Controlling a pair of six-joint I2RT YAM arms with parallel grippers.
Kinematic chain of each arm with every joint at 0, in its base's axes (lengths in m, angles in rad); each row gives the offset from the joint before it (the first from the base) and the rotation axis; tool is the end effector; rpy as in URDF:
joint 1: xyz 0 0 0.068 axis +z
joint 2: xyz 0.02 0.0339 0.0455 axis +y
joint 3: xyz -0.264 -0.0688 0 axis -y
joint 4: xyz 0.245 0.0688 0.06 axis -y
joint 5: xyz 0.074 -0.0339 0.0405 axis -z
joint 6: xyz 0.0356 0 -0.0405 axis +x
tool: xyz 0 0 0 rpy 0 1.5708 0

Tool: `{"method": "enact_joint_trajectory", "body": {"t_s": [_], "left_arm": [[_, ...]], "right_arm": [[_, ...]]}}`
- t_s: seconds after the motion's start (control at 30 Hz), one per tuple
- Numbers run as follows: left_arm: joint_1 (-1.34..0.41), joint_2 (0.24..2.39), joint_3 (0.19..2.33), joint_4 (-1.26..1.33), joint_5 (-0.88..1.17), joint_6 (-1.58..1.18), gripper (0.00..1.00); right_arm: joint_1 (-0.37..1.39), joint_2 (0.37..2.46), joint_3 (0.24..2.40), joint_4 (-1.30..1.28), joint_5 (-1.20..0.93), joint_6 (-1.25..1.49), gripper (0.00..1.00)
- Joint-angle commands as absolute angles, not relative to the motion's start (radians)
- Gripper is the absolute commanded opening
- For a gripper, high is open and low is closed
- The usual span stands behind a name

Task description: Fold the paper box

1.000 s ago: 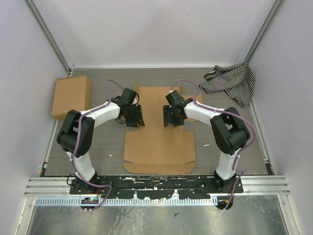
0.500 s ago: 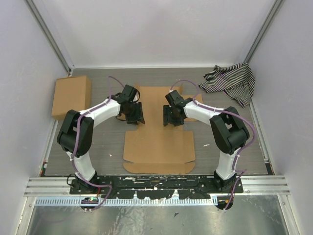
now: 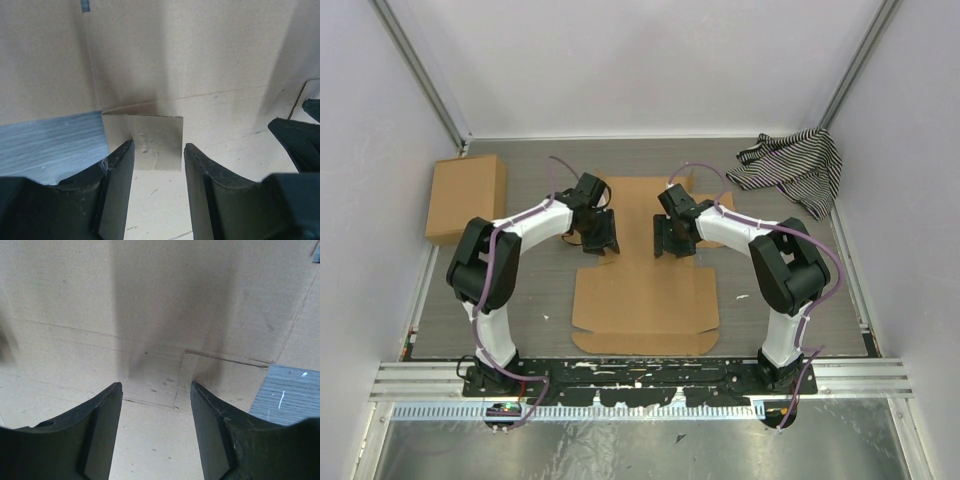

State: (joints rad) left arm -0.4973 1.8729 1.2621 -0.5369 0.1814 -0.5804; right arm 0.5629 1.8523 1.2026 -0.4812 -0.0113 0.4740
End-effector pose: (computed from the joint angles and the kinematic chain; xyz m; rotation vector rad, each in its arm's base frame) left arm 0.3295 -0.1862 0.1748 -0.0622 2.8225 -0.5314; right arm 0.3139 0.1985 0.1675 -0.1256 2.7446 0.3179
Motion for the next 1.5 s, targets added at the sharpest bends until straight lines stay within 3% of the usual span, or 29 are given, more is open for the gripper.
{"method": "enact_joint_trajectory", "body": {"t_s": [0.0,0.17,0.37,0.63,0.9,1.23,1.47], "left_arm": [[-0.511,1.935,1.318,-0.522,0.199,-0.586,0.51],[-0.515,1.989,1.329,-0.529,0.189,-0.583,0.50],[-0.515,1.911,1.324,-0.583,0.112,-0.546,0.50],[-0.506,1.842,1.532,-0.710,-0.079,-0.448,0.56],[-0.430,2.105,1.937,-0.818,-0.086,-0.406,0.56],[-0.355,2.487,2.465,-0.991,-0.116,-0.387,0.54],[-0.315,2.515,2.450,-0.904,-0.085,-0.406,0.53]], "right_arm": [[0.573,1.881,1.198,-0.451,-0.023,0.491,0.62],[0.572,1.866,1.202,-0.463,-0.023,0.492,0.62],[0.572,1.804,1.258,-0.523,0.022,0.477,0.62],[0.496,1.674,1.398,-0.632,0.163,0.437,0.65],[0.279,1.594,1.359,-0.614,0.095,0.398,0.66],[0.236,1.624,1.300,-0.562,0.026,0.391,0.66],[0.236,1.660,1.308,-0.547,-0.015,0.384,0.65]]}}
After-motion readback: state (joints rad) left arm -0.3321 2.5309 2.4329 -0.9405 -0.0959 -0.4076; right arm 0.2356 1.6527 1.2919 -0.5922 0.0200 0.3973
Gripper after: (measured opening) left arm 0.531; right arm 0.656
